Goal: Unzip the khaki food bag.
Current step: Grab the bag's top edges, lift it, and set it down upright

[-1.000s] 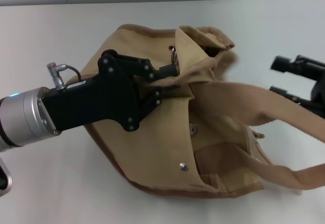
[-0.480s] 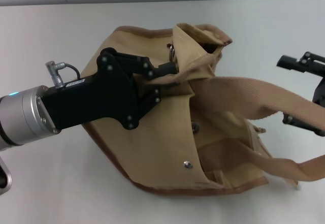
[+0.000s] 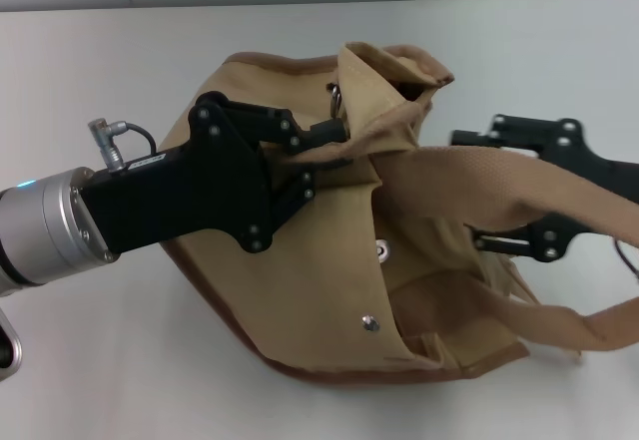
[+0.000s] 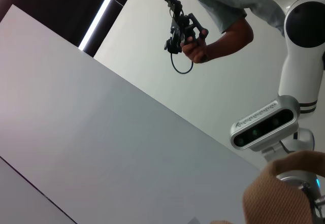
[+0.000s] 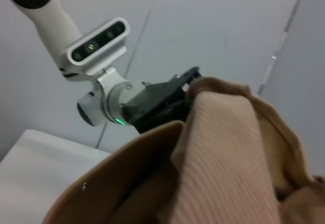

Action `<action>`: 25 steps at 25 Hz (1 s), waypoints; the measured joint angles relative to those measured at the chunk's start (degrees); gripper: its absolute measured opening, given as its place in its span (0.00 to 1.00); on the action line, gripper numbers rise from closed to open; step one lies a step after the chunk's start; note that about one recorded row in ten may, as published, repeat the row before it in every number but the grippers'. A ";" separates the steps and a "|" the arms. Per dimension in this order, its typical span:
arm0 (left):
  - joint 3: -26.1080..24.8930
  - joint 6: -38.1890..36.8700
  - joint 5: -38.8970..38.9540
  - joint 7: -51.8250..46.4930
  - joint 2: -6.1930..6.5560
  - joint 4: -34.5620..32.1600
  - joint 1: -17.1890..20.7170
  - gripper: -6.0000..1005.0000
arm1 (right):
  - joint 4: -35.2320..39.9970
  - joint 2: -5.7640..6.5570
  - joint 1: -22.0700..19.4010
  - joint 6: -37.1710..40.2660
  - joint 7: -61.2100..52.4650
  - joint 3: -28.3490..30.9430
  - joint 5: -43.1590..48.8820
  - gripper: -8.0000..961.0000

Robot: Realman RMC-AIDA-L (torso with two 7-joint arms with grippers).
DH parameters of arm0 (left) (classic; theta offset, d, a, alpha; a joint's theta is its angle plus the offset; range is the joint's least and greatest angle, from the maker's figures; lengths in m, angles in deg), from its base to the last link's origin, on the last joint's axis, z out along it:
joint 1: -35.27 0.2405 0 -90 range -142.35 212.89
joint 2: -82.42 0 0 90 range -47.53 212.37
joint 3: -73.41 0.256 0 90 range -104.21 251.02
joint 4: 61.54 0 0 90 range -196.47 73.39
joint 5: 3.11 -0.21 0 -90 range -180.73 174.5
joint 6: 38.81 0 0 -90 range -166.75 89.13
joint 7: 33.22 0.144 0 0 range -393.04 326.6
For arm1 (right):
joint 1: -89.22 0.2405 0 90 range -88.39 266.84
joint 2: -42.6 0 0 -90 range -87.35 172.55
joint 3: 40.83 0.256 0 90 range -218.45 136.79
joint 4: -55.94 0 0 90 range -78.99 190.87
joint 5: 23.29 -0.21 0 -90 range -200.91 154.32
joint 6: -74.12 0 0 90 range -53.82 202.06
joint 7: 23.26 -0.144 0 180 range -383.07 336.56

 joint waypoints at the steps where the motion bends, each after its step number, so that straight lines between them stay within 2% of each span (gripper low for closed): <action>1: 0.00 0.00 0.01 -0.02 0.00 0.00 0.02 0.08 | 0.22 0.00 0.15 -0.70 0.01 -1.39 -0.82 0.70; 10: -0.05 0.03 0.09 -0.40 0.00 0.00 -0.01 0.08 | 1.61 -0.03 0.07 -6.57 4.70 -9.08 -5.23 0.69; 23: 0.06 0.03 0.75 -0.55 0.00 -0.03 -0.03 0.08 | 0.75 0.01 -0.34 -8.36 13.06 -13.59 -5.61 0.68; 25: 0.04 0.06 0.79 -0.58 0.00 -0.03 -0.03 0.08 | 0.68 0.01 -0.38 -8.41 13.43 -14.06 -5.74 0.54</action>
